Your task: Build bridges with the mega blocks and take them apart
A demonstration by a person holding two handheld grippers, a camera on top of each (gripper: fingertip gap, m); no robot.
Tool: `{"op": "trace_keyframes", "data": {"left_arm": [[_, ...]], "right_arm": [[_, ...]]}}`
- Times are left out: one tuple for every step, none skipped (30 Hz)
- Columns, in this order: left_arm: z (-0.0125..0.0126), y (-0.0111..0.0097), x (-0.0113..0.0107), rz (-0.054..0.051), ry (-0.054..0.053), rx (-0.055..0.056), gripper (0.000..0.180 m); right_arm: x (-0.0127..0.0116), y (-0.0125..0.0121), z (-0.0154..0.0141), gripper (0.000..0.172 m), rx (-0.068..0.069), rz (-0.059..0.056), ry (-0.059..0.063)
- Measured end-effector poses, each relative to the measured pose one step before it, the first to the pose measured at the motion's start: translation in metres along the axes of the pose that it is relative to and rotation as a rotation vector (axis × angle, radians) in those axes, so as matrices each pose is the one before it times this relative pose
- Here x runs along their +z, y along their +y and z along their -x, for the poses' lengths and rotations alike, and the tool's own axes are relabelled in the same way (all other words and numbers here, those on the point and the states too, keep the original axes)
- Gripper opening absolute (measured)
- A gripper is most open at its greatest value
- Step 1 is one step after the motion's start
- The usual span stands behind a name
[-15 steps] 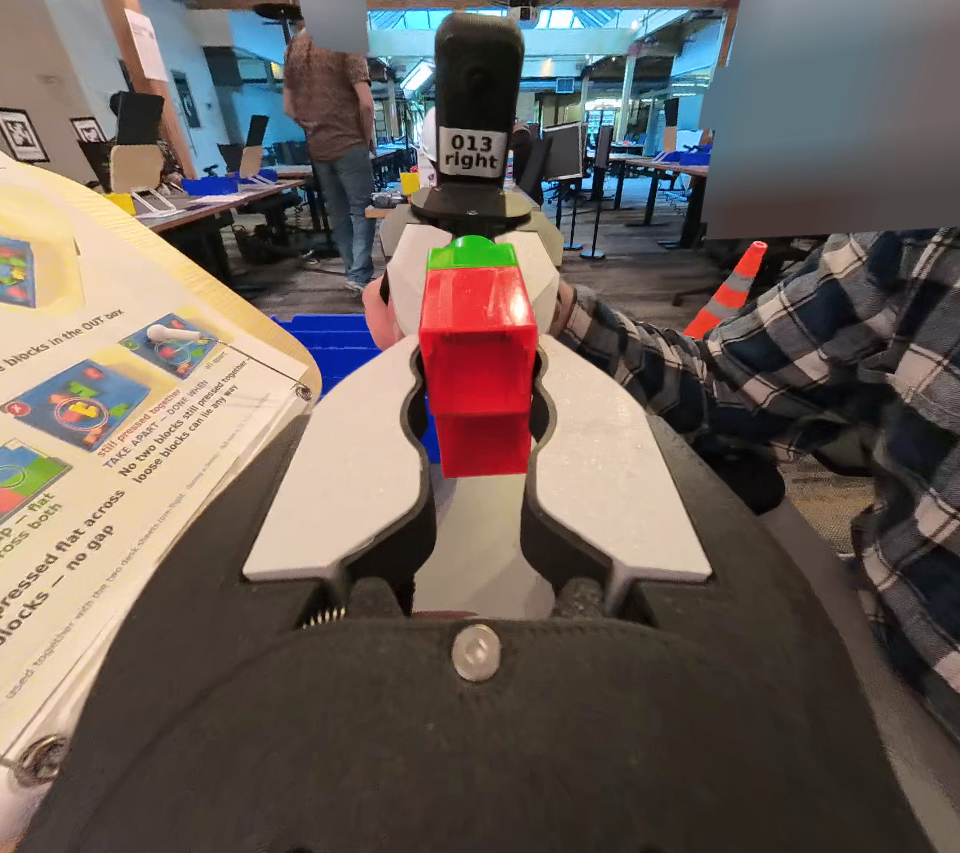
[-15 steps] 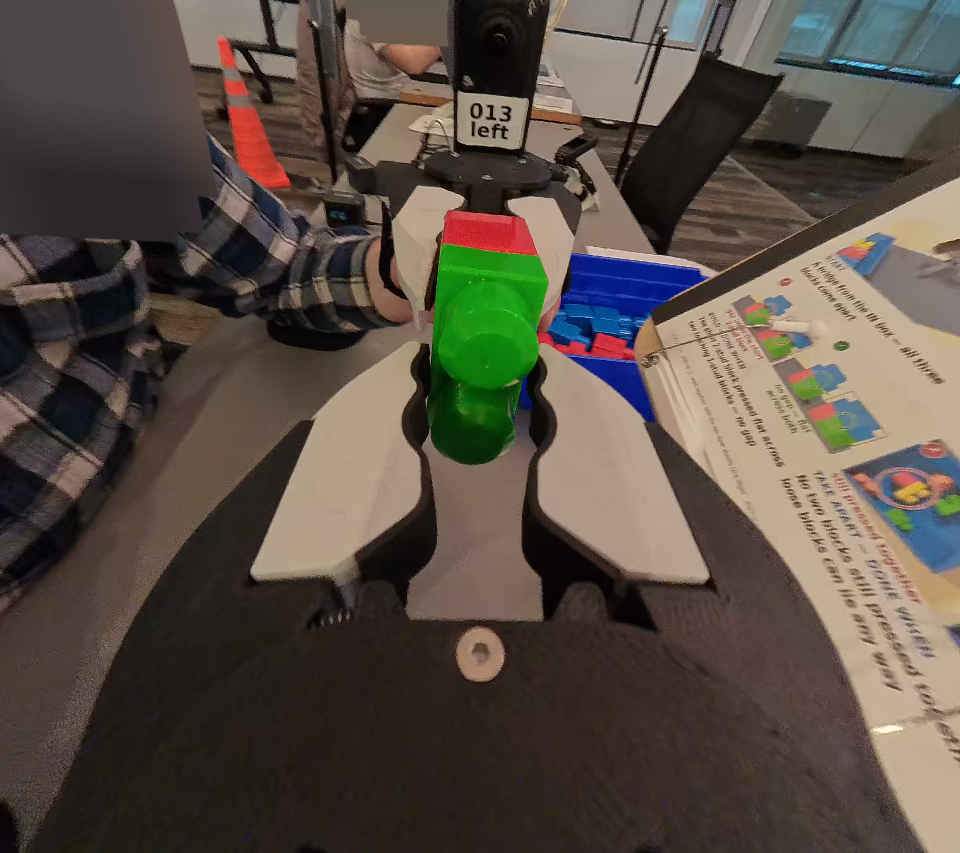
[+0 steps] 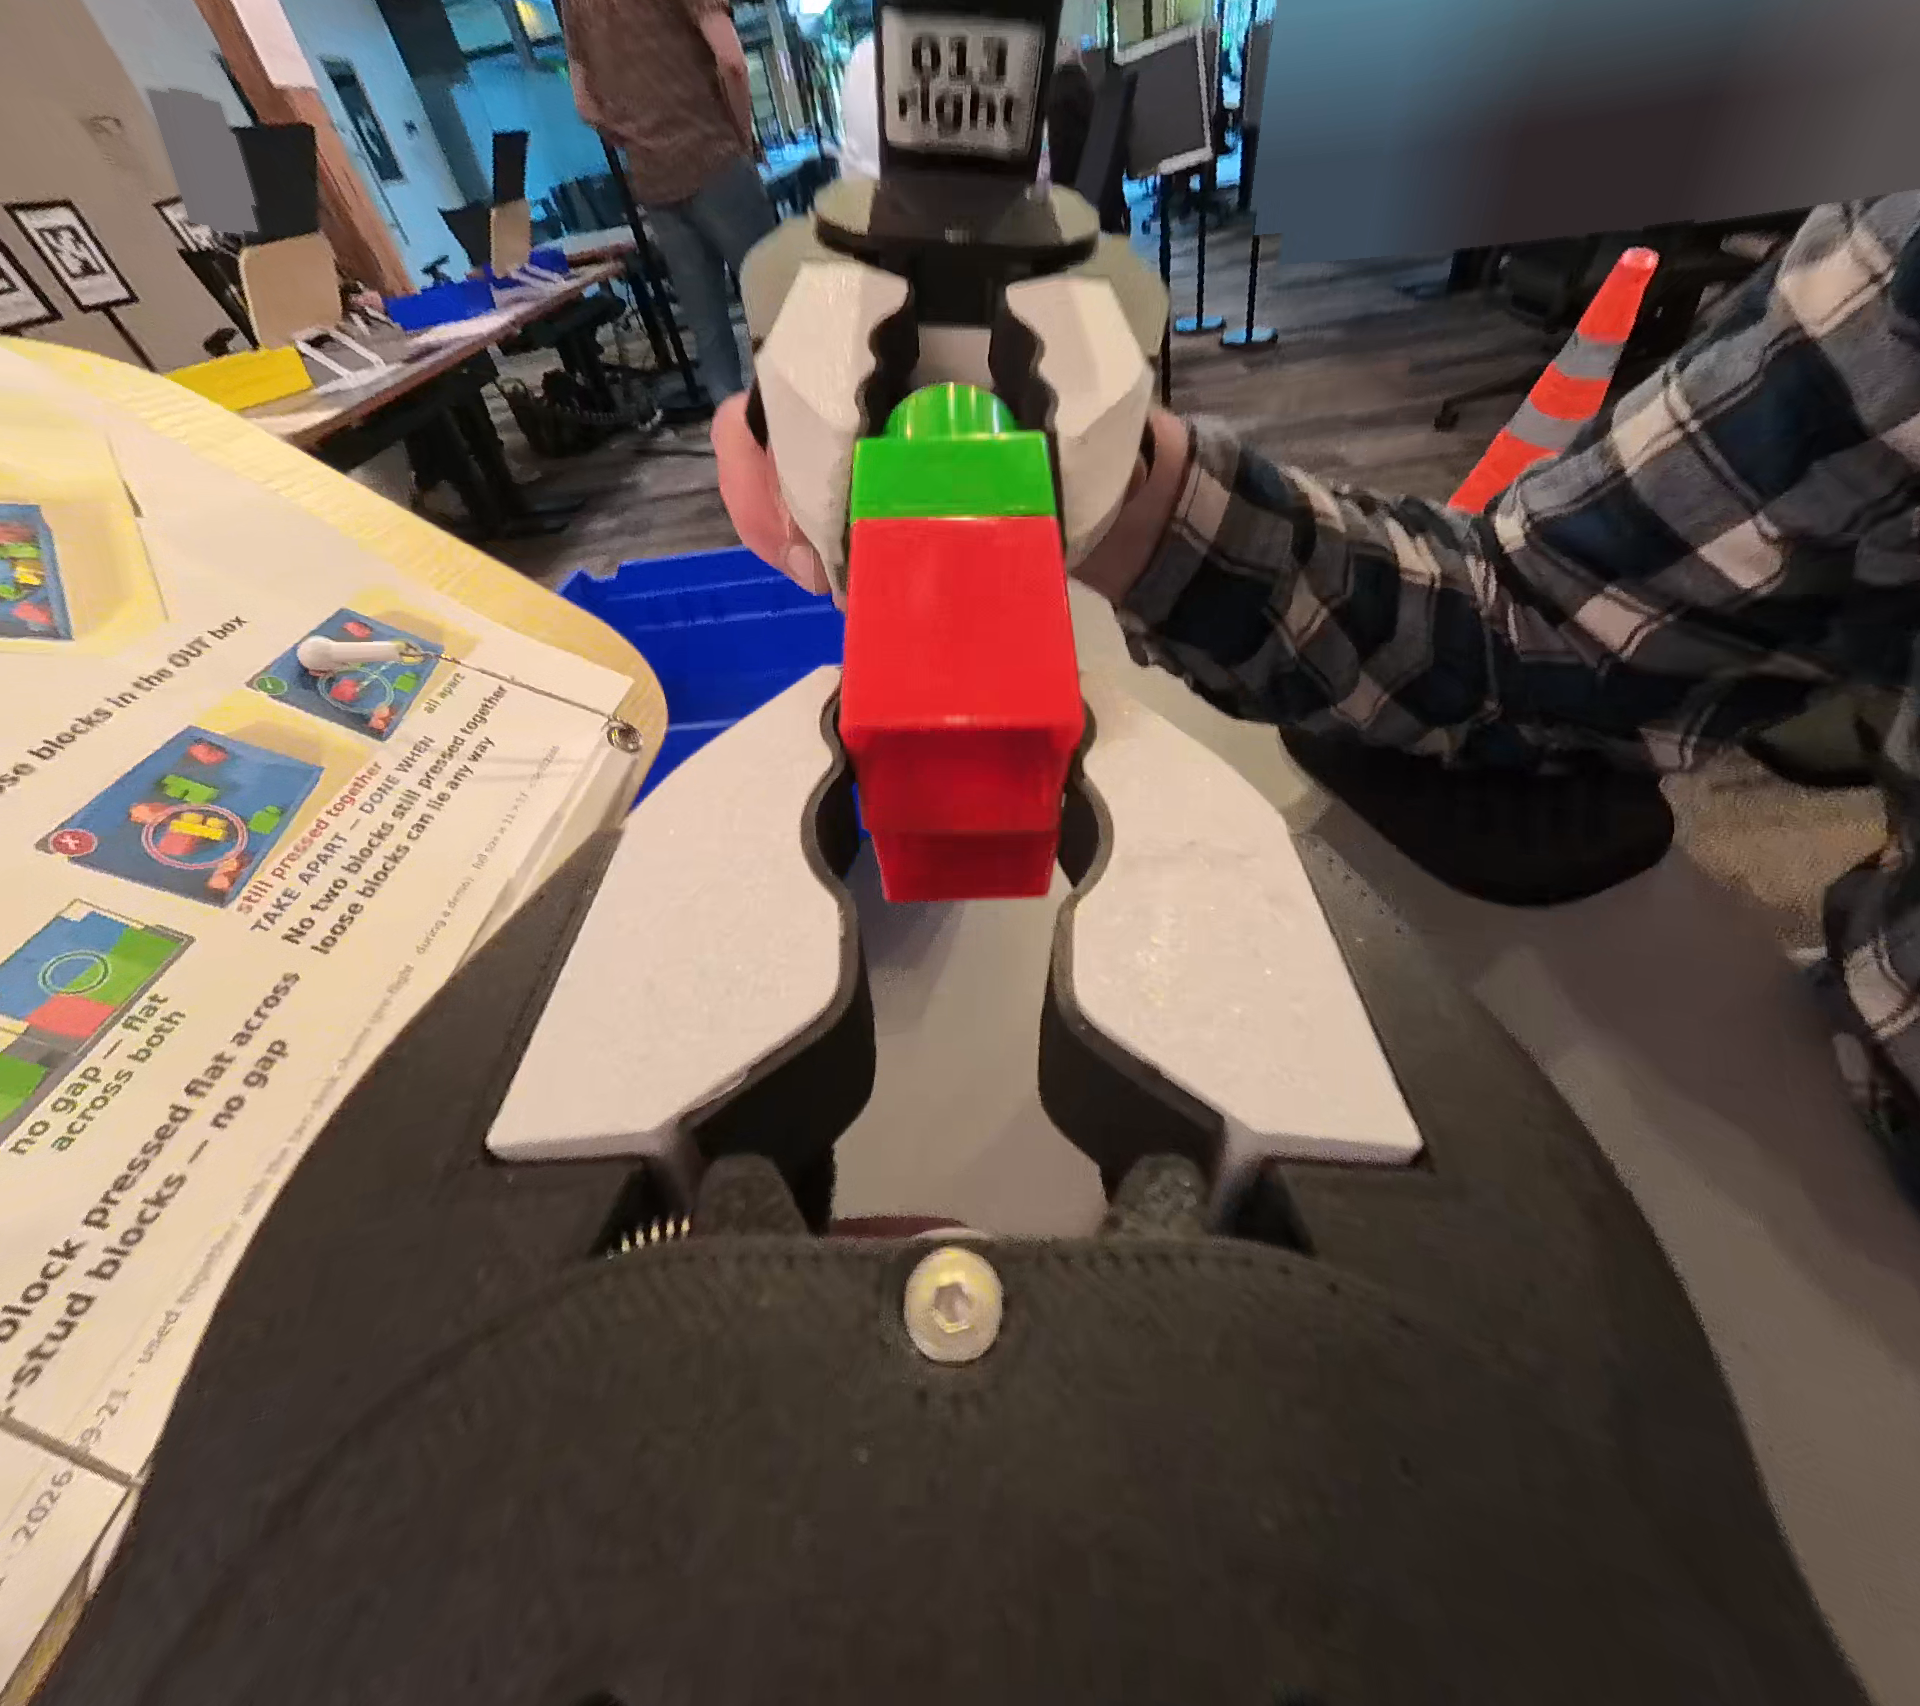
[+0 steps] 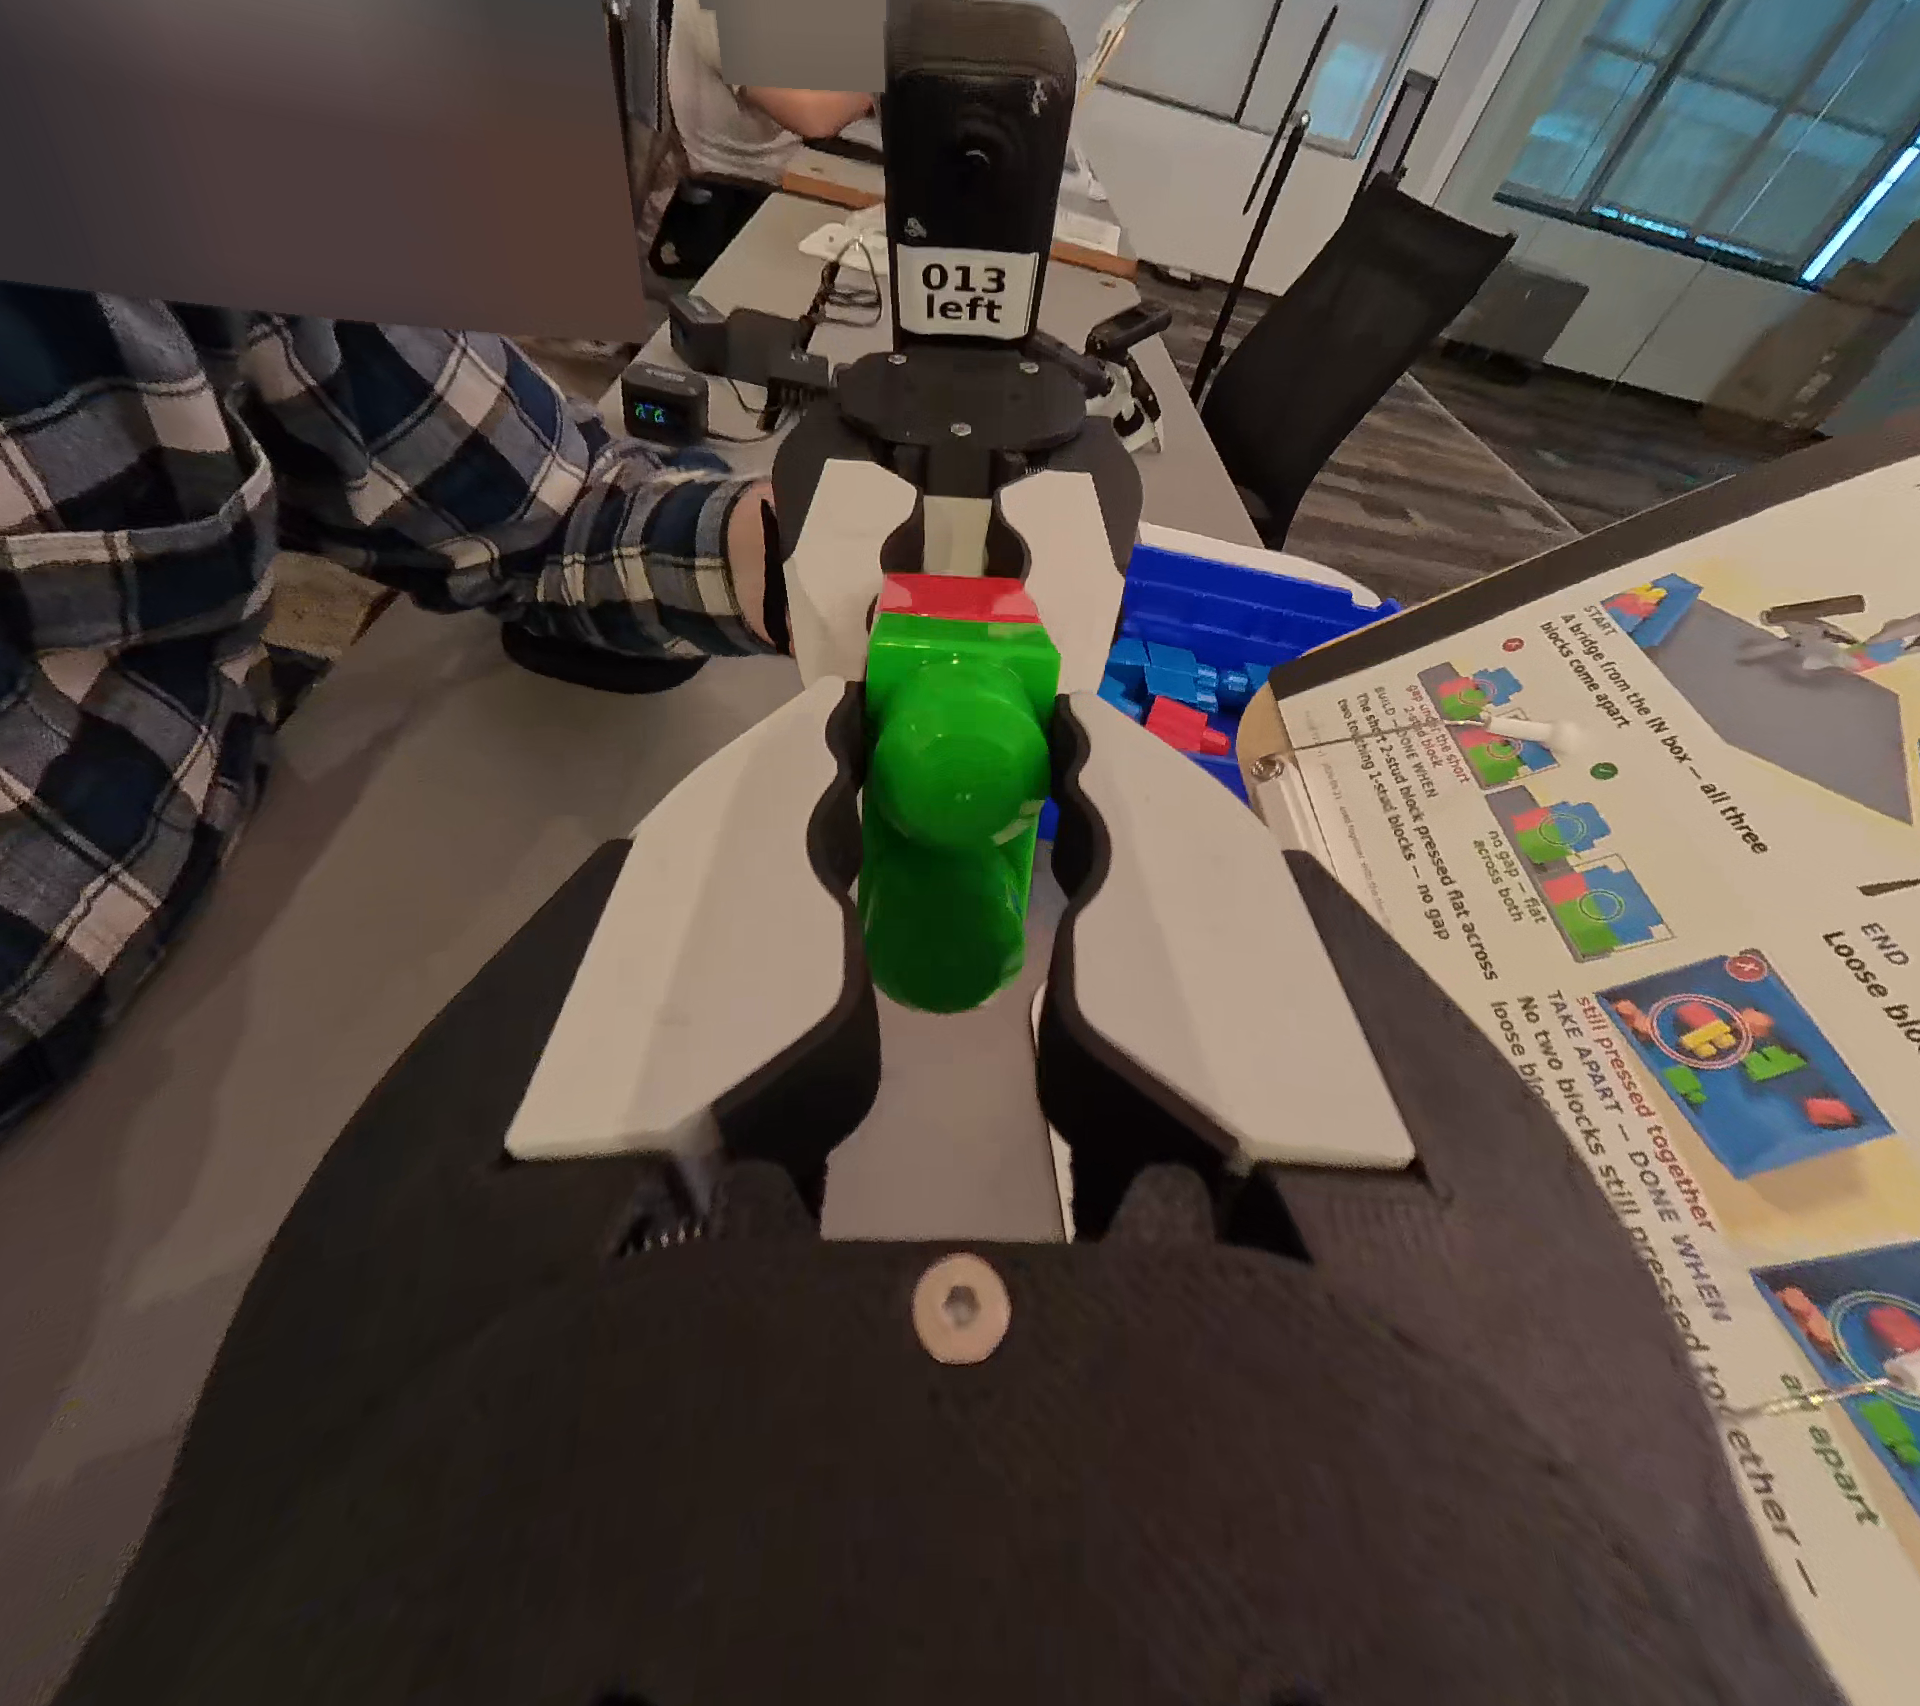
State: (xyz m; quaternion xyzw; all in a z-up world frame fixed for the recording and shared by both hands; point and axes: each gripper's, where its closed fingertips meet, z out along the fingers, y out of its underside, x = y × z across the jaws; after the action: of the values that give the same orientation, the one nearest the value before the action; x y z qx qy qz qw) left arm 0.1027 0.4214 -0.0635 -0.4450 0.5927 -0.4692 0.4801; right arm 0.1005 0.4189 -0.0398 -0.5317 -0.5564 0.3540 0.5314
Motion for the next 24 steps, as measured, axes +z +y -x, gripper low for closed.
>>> {"op": "trace_keyframes", "data": {"left_arm": [[-0.00130, 0.00265, 0.00159, 0.0144, -0.0010, 0.0128, 0.035], [-0.00085, 0.00157, 0.00123, 0.0100, 0.0016, 0.0010, 0.035], [-0.00086, 0.00183, 0.00151, 0.0114, 0.0033, -0.0007, 0.035], [-0.00040, 0.00160, 0.00113, 0.0076, 0.0046, -0.0086, 0.035], [0.00003, 0.00068, 0.00052, -0.0010, 0.0033, -0.0081, 0.035], [-0.00056, 0.00038, 0.00040, -0.0032, 0.0101, -0.0094, 0.035], [-0.00054, 0.00042, 0.00009, 0.0000, 0.0076, -0.0072, 0.035], [-0.00001, 0.00228, 0.00044, 0.0128, 0.0035, -0.0055, 0.035], [-0.00033, 0.00194, 0.00031, 0.0112, 0.0049, -0.0014, 0.035], [-0.00082, 0.00008, -0.00002, 0.0023, 0.0063, -0.0022, 0.035], [-0.00041, -0.00024, 0.00003, -0.0008, 0.0036, -0.0067, 0.035], [0.00025, 0.00061, 0.00010, 0.0038, -0.0031, 0.0015, 0.035], [0.00090, 0.00218, 0.00044, 0.0143, -0.0089, 0.0108, 0.035], [0.00117, 0.00041, -0.00022, -0.0004, -0.0068, 0.0026, 0.035], [0.00237, -0.00303, -0.00131, -0.0279, -0.0027, -0.0185, 0.035], [0.00167, -0.00298, -0.00131, -0.0319, 0.0116, -0.0323, 0.036], [0.00079, -0.00144, -0.00041, -0.0235, 0.0209, -0.0373, 0.036], [0.00231, -0.00282, -0.00071, -0.0367, 0.0098, -0.0440, 0.036], [0.00267, -0.00358, -0.00154, -0.0476, 0.0061, -0.0442, 0.036], [0.00032, -0.00266, -0.00181, -0.0342, 0.0247, -0.0414, 0.035], [0.00094, -0.00195, -0.00155, -0.0176, 0.0114, -0.0229, 0.035], [0.00216, -0.00106, -0.00093, -0.0071, -0.0104, 0.0002, 0.035], [-0.00035, 0.00074, 0.00062, 0.0066, -0.0017, 0.0091, 0.035], [-0.00128, 0.00061, 0.00134, 0.0052, 0.0010, 0.0074, 0.035]], "right_arm": [[-0.00068, 0.00220, 0.00128, 0.034, -0.0090, 0.0259, 0.0018], [-0.00109, 0.00295, 0.00098, 0.034, -0.0078, 0.0278, 0.0021], [-0.00074, 0.00230, 0.00072, 0.034, 0.0004, 0.0215, 0.0000], [-0.00026, 0.00166, -0.00001, 0.034, -0.0018, 0.0137, 0.0033], [-0.00011, 0.00059, 0.00020, 0.034, -0.0015, 0.0050, 0.0004], [0.00013, 0.00034, 0.00027, 0.034, 0.0005, 0.0026, -0.0013], [0.00021, 0.00179, 0.00012, 0.034, -0.0007, 0.0149, 0.0013], [0.00035, 0.00235, 0.00024, 0.034, -0.0104, 0.0210, 0.0052], [0.00023, 0.00096, 0.00066, 0.034, -0.0037, 0.0105, 0.0011], [0.00001, -0.00016, 0.00033, 0.034, 0.0042, 0.0022, -0.0014], [0.00004, 0.00013, -0.00010, 0.034, 0.0079, 0.0012, -0.0019], [0.00041, 0.00200, -0.00030, 0.034, 0.0005, 0.0094, 0.0007], [0.00032, 0.00129, -0.00062, 0.034, -0.0024, 0.0026, 0.0024], [0.00012, -0.00220, -0.00173, 0.034, 0.0060, -0.0232, 0.0047], [0.00034, -0.00389, -0.00231, 0.034, 0.0122, -0.0323, 0.0070], [0.00127, -0.00172, -0.00294, 0.036, 0.0110, -0.0107, 0.0138], [0.00149, 0.00121, -0.00274, 0.048, 0.0014, 0.0113, 0.0194], [-0.00079, 0.00118, -0.00209, 0.052, 0.0070, 0.0059, 0.0101], [-0.00377, -0.00020, -0.00121, 0.050, 0.0199, -0.0126, -0.0079], [-0.00513, -0.00084, -0.00238, 0.049, 0.0304, -0.0227, -0.0076], [-0.00385, -0.00066, -0.00483, 0.047, 0.0345, -0.0186, 0.0076], [-0.00050, 0.00178, -0.00242, 0.041, 0.0240, 0.0010, -0.0030], [0.00275, 0.00365, 0.00164, 0.039, 0.0102, 0.0126, -0.0205], [0.00416, 0.00304, 0.00316, 0.036, 0.0094, 0.0105, -0.0296]]}}
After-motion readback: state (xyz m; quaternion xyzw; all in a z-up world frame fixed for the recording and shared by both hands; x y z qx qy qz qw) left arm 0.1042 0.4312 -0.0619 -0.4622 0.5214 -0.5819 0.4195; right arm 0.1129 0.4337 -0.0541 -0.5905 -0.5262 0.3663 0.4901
